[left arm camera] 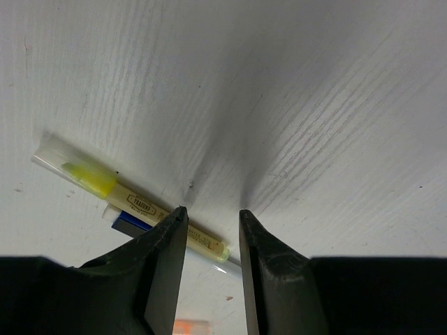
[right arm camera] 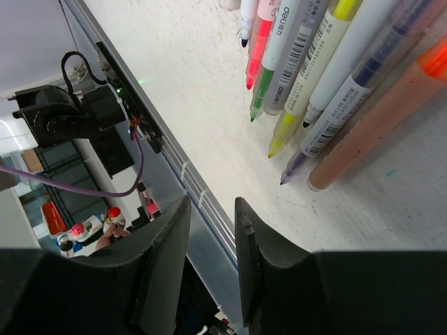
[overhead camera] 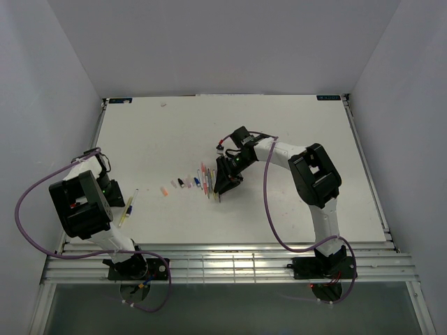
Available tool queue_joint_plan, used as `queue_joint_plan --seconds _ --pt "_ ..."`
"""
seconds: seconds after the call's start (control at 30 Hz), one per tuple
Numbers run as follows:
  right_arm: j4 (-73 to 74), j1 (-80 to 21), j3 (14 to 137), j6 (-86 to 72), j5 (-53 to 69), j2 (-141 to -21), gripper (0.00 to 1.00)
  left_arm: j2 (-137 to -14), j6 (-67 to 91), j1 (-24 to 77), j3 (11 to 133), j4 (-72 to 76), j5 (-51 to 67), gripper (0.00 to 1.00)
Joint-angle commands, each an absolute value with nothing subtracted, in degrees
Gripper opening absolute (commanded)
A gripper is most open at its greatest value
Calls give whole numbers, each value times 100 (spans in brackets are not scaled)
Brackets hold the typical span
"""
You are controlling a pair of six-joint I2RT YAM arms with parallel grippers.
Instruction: Open the pen caps
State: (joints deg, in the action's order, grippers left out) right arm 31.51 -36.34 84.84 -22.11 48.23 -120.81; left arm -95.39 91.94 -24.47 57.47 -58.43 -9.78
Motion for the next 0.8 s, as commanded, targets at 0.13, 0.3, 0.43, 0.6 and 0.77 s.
queue_joint_plan --seconds 0.13,0.3,0.43,0.6,0.77 --pt "3067 -3604 8438 -2232 4983 -12076 38 -9229 10187 -2426 5722 -6108 -712 46" --pt "3067 -3612 8446 -2232 4975 -12059 38 -9299 10090 -2426 5792 -6187 -677 47" --pt "3041 -3612 8403 -2241 4983 -12041 38 -9308 10064 -2434 5801 -6275 -659 47" --pt "3015 -3621 8402 -2250 5001 -12041 38 -9308 10011 -2426 5792 -6363 -712 47" --pt "3023 -3612 8394 -2250 4992 -12006 38 -9255 10011 -2426 5739 -6425 -703 47"
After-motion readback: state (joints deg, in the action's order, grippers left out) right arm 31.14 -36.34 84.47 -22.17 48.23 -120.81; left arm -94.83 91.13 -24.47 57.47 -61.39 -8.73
